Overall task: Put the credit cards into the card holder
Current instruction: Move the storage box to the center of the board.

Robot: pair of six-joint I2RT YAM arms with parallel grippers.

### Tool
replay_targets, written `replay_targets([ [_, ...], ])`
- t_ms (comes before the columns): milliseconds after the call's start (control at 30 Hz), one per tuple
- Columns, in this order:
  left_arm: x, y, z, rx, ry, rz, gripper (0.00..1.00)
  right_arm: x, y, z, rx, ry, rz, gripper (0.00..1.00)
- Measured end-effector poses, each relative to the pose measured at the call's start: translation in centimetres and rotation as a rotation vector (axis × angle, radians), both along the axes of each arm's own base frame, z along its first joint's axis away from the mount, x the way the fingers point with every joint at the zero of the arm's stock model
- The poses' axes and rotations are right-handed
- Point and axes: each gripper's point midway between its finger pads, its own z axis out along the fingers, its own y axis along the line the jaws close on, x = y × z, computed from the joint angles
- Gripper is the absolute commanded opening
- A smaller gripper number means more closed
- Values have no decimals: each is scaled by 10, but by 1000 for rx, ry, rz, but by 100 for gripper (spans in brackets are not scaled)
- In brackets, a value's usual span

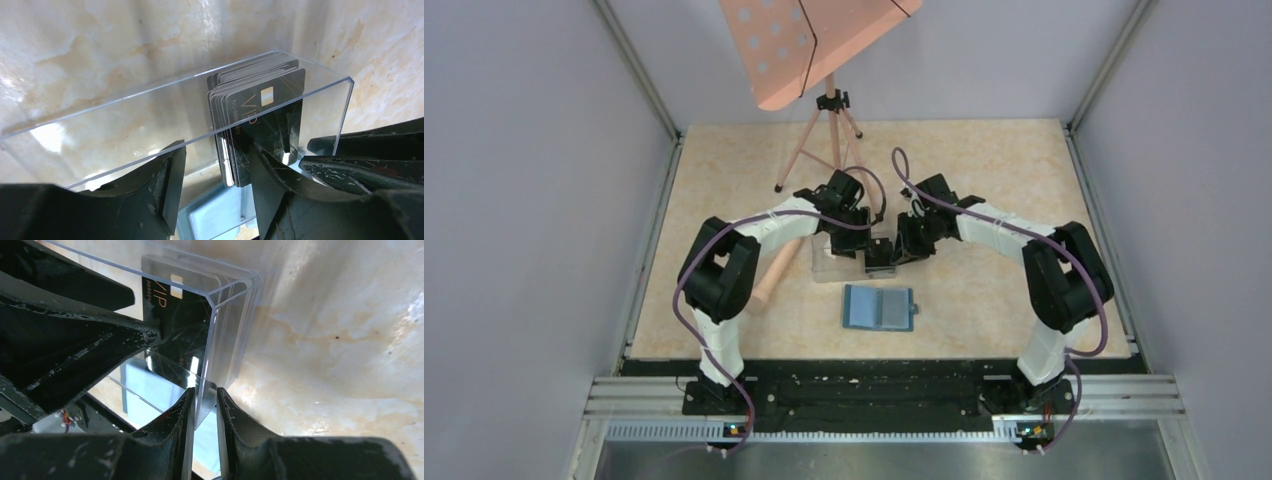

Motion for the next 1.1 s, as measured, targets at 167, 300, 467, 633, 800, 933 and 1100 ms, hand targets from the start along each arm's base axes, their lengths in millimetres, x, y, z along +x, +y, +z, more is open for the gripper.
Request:
replay_targets([
  [167, -8, -12, -2, -57, 22, 0, 53, -12, 3, -1, 58, 27, -16, 21],
  [300, -10, -24, 0, -103, 29, -4, 52, -17, 4, -1, 97, 30, -27, 21],
  [467, -18, -38, 2, -134, 39, -25, 51, -26, 6, 0, 128, 52, -29, 21],
  [633, -18, -40, 0, -167, 42, -4, 52, -29, 5, 0, 134, 55, -38, 21],
  [800, -20, -39, 2, -172, 36, 5, 56, -30, 5, 1, 140, 59, -38, 42],
  [933, -24, -37, 6, -156, 29, 7, 54, -31, 7, 5, 152, 48, -19, 47],
  [1100, -27, -33, 9, -143, 26, 17, 44, -30, 7, 9, 156, 33, -13, 46],
])
